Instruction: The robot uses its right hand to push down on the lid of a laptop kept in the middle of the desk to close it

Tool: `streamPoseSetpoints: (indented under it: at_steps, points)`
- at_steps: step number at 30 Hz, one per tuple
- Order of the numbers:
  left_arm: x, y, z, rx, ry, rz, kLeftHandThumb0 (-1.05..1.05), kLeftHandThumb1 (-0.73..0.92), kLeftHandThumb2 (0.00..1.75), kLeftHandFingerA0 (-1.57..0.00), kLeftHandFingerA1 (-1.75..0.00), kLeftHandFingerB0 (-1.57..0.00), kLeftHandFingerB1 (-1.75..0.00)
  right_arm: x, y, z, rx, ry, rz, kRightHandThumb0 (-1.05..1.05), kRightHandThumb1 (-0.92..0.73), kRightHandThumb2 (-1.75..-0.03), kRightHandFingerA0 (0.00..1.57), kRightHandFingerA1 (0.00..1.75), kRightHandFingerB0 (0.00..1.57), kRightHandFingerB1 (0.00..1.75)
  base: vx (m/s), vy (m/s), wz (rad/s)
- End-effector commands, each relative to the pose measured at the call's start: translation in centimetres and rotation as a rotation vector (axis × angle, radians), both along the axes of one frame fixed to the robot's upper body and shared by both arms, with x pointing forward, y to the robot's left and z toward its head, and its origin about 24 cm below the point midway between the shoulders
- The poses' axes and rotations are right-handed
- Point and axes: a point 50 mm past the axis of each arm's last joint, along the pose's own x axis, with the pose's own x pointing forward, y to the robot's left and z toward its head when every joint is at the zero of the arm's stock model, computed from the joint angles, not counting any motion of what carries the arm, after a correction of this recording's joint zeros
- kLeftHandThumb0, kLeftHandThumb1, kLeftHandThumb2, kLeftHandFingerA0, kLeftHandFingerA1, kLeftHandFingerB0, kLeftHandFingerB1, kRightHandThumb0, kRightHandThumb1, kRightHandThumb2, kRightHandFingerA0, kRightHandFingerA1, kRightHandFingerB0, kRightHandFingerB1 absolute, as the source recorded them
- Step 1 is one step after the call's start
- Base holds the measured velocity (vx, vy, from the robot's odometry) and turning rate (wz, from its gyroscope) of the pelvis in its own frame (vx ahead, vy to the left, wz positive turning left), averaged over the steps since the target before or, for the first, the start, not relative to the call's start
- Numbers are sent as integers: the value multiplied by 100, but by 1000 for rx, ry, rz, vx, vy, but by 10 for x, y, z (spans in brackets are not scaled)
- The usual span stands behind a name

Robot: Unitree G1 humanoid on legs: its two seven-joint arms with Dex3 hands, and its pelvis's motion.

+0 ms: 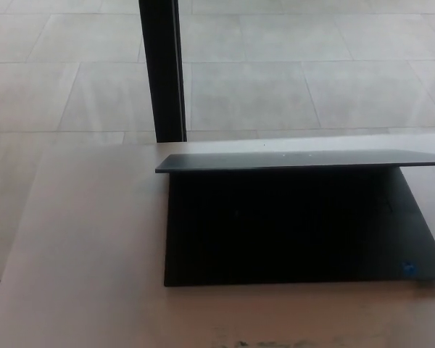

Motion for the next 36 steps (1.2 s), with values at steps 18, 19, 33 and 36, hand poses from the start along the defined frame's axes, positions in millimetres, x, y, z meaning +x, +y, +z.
streamPoseSetpoints:
  at_steps: [18, 19, 33, 36]
  points:
    - [5, 4, 8, 24, -27, -16, -105, 76, 69, -24, -43, -20, -35, 72, 137, -70, -1011, 588, 363, -85, -92, -71, 27, 46, 21, 30, -2, -1, 0]
    - [5, 5, 8, 25, -28, -13, -105, 75, 69, -24, -42, -19, -35, 74, 139, -76, -1067, 605, 360, -81, -73, -111, 24, 55, 14, 44, 0, 0, 0]
    - [9, 4, 9, 12, -40, -4, -105, 78, 70, -22, -42, -18, -34, 66, 148, -172, -1511, 900, 426, -83, -92, -70, 30, 49, 29, 31, 0, 0, 0]
    - [10, 4, 10, 10, -48, -10, -105, 77, 70, -21, -42, -17, -34, 60, 148, -187, -1585, 941, 428, -88, -79, -83, 29, 53, 26, 37, 0, 0, 0]
